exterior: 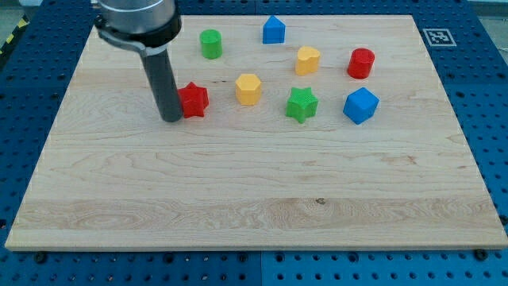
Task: Push the red star to the bottom right of the green circle
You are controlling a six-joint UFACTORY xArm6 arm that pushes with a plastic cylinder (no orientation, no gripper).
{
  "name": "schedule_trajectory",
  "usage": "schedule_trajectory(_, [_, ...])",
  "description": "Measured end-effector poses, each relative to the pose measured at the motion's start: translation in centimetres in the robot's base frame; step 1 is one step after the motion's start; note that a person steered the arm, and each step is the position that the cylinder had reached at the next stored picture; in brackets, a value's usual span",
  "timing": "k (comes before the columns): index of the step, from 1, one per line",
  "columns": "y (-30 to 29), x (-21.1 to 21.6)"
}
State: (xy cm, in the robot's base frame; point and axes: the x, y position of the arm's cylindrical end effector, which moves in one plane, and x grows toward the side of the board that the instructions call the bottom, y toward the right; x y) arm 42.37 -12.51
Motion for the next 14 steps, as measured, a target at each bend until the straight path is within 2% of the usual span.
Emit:
schedule_trajectory(2, [3.3,-4.4])
schedule_trajectory(3, [3.6,-3.7])
schedule_trajectory(4, [3.6,1.4])
schedule_trajectory(6, [7.0,2.2])
schedule_trajectory(10, [7.0,-2.9])
schedule_trajectory(14, [7.0,-5.2])
